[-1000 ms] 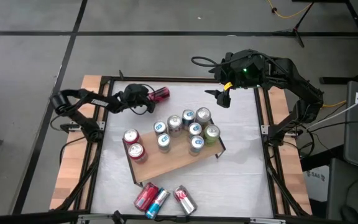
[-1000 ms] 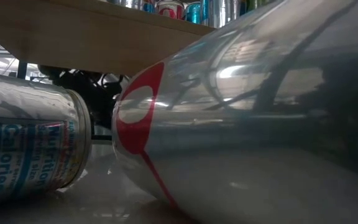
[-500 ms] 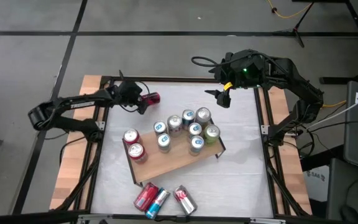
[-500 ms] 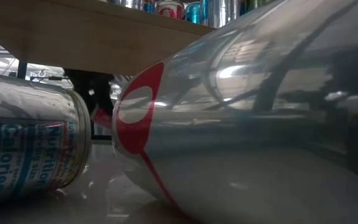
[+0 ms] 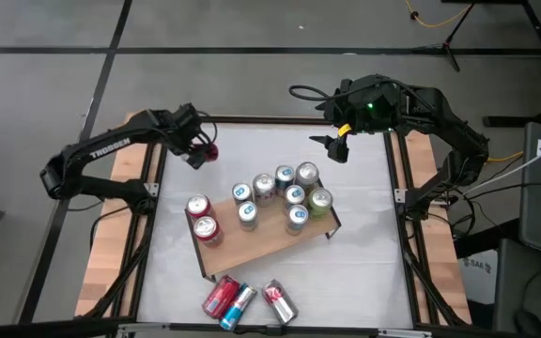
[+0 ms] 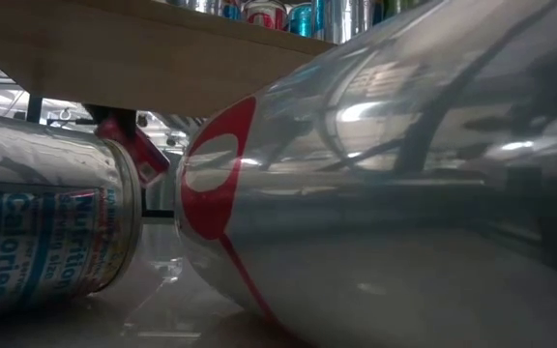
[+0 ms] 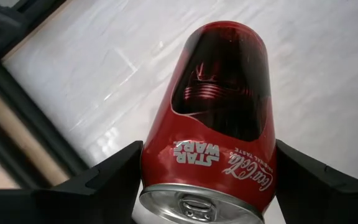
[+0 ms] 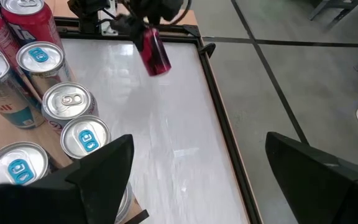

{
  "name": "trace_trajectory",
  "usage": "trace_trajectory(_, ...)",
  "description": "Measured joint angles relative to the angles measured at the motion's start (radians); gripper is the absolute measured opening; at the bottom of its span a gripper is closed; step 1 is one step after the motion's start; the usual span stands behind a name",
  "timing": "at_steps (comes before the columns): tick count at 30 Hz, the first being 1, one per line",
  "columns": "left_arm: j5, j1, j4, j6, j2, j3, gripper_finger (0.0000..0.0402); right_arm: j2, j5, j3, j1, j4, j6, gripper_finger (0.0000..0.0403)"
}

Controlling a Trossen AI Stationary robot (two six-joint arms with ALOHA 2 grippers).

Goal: Place canned beverage on shelf
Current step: Put the red white soda can on the shelf

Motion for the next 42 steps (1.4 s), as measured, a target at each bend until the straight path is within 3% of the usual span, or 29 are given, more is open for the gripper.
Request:
trace_trajectory(8, 0.001, 0.000, -0.201, -0.009, 0.000, 0.148, 0.0284, 0.000, 0.000, 0.000, 0.000, 0.000, 0.000, 0.0356)
trace_trajectory(19, 0.066, 0.000, -0.460, -0.178, 0.000, 0.242, 0.0284, 0.016, 0.000, 0.001, 0.000, -0.001, 0.000, 0.0356)
trace_trajectory(28, 0.207, -0.001, -0.458, -0.257, -0.004, 0.243, 0.0284, 0.031, 0.000, 0.001, 0.000, -0.003, -0.011, 0.0356)
trace_trajectory(42, 0.188, 0.000, -0.457, -0.417, -0.002, 0.243, 0.0284, 0.032, 0.001, 0.000, 0.000, -0.004, -0.015, 0.0356)
